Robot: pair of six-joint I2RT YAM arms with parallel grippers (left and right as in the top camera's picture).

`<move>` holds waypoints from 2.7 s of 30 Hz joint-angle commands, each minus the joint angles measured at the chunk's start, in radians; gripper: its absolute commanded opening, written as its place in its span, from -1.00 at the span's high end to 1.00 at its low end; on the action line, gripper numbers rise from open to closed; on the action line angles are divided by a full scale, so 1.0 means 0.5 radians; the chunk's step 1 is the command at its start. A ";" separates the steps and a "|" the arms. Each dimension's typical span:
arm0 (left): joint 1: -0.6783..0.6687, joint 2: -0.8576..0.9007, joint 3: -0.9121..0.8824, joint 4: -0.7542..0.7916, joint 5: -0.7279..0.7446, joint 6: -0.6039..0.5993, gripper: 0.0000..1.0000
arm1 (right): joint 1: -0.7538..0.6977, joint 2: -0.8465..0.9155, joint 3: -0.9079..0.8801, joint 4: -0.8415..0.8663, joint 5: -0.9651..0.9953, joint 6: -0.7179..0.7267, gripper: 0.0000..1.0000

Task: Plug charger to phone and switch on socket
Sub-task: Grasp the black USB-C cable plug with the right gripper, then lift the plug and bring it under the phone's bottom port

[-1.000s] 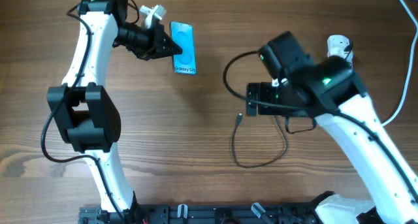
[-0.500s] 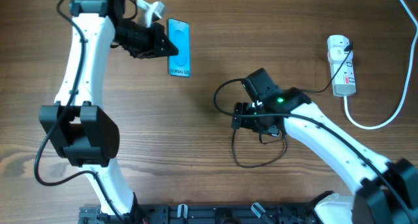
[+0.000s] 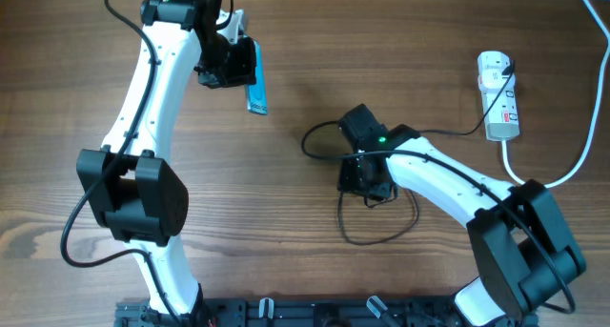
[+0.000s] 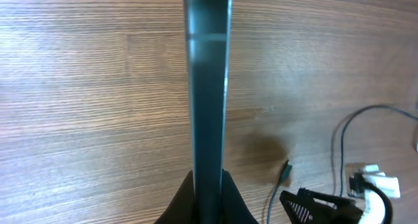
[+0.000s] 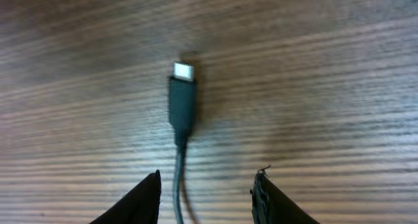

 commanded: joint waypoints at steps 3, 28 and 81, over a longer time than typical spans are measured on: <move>0.005 0.006 -0.009 0.008 -0.082 -0.093 0.92 | 0.091 0.027 -0.009 0.023 0.192 0.208 0.11; 0.005 0.008 -0.009 0.015 -0.082 -0.093 0.92 | 0.205 0.273 0.071 -0.008 0.468 0.219 0.14; 0.003 0.008 -0.011 0.024 0.074 -0.092 0.92 | 0.203 0.375 0.153 -0.010 0.286 0.176 0.91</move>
